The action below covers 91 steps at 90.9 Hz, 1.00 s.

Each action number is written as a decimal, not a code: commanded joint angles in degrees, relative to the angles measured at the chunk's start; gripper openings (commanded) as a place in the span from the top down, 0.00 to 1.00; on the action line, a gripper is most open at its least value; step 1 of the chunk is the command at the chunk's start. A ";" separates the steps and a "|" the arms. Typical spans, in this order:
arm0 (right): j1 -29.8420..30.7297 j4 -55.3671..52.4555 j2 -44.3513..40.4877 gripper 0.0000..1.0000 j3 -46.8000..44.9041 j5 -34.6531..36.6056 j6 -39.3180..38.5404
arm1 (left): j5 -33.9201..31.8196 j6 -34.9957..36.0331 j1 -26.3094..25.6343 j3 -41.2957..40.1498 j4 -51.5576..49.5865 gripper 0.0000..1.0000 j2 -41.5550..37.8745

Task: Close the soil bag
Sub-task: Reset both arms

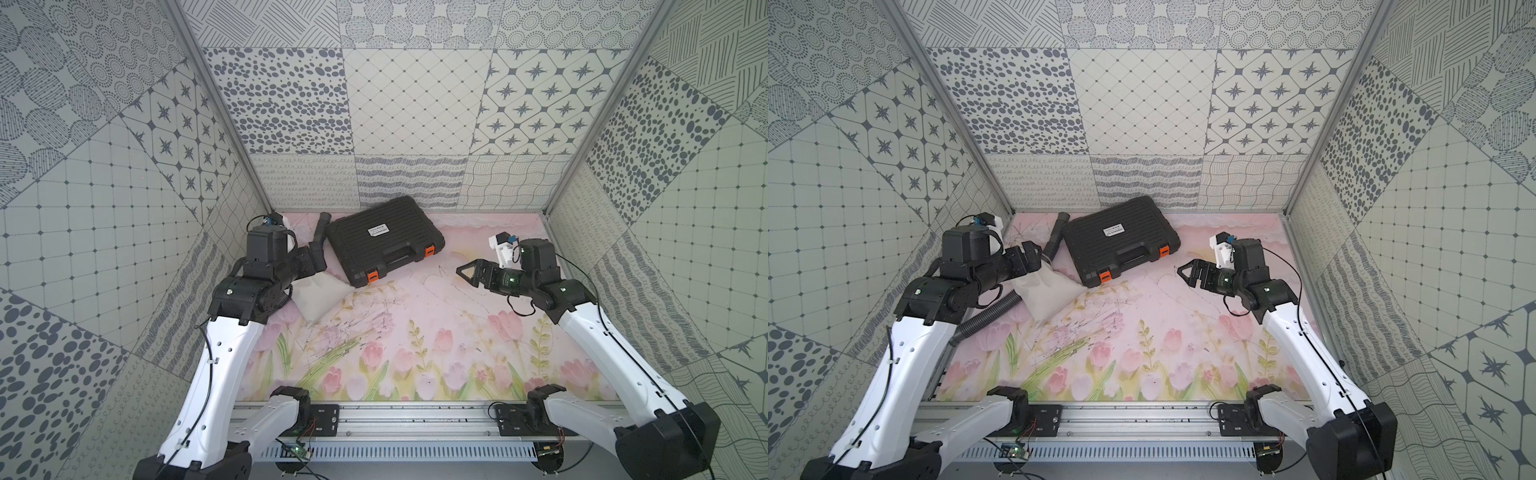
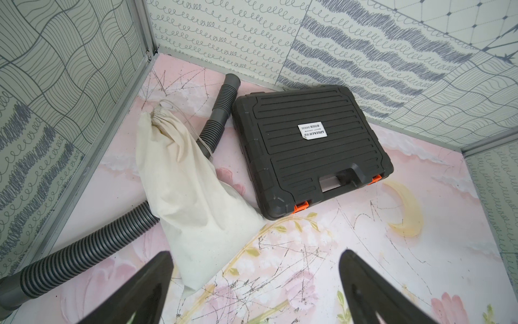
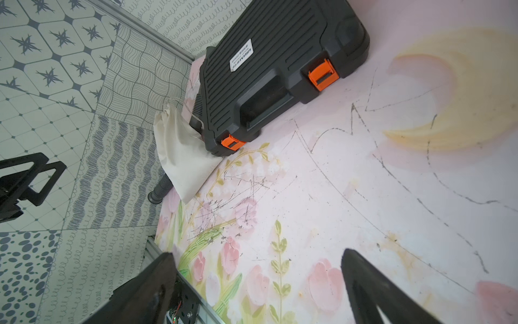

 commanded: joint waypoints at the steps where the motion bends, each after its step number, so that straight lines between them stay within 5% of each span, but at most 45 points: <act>1: 0.31 -1.06 -1.15 0.03 4.66 8.20 -5.72 | 3.44 -0.13 0.29 -0.37 0.70 0.03 -1.76; 30: -0.92 -1.52 3.08 0.03 7.43 24.95 -19.17 | 0.67 2.82 0.31 -10.54 6.91 0.03 -8.17; 71: -7.63 5.94 3.16 0.03 -1.28 29.25 -25.88 | -0.08 8.03 0.33 -20.31 13.68 0.03 -9.70; 91: -11.03 19.40 1.69 0.03 -11.40 27.56 -26.27 | 0.89 10.09 1.12 -27.74 22.38 0.03 -10.35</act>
